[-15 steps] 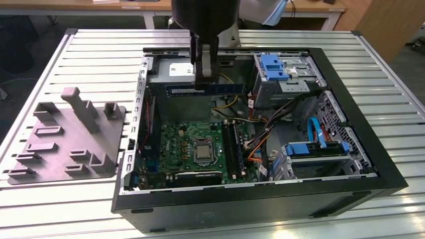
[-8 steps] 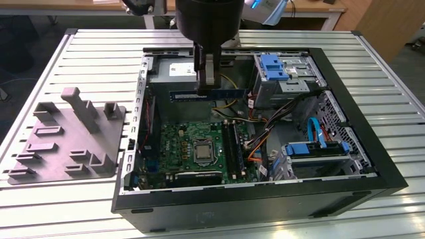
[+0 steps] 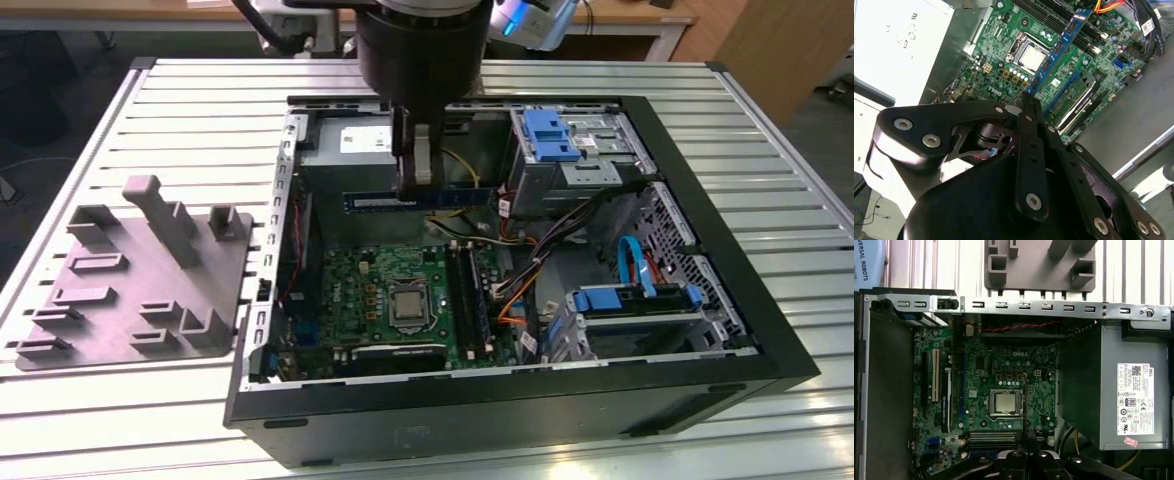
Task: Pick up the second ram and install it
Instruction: 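Pick up the second ram and move it above second insertion slot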
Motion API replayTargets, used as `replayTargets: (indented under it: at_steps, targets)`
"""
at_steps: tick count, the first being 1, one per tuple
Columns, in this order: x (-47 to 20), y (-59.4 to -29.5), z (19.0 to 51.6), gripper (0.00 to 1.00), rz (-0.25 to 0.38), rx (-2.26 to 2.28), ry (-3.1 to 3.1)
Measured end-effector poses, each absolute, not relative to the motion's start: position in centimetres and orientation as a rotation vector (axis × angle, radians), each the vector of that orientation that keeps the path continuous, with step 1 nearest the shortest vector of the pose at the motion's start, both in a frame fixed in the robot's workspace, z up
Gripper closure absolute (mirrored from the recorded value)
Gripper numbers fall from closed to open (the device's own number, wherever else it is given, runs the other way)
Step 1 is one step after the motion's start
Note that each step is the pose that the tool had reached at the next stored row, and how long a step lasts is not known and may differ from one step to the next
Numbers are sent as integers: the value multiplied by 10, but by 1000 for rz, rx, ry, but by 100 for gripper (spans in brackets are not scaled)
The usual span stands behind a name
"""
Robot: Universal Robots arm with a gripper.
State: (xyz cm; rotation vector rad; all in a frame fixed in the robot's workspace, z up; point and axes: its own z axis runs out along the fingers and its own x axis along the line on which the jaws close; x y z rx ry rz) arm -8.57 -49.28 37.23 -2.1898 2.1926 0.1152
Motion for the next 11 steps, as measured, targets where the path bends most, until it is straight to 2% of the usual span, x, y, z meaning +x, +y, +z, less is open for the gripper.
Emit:
replayTargets:
  at_steps: [11]
  targets:
    - [-76,-493,357,89,115,-2190,2193]
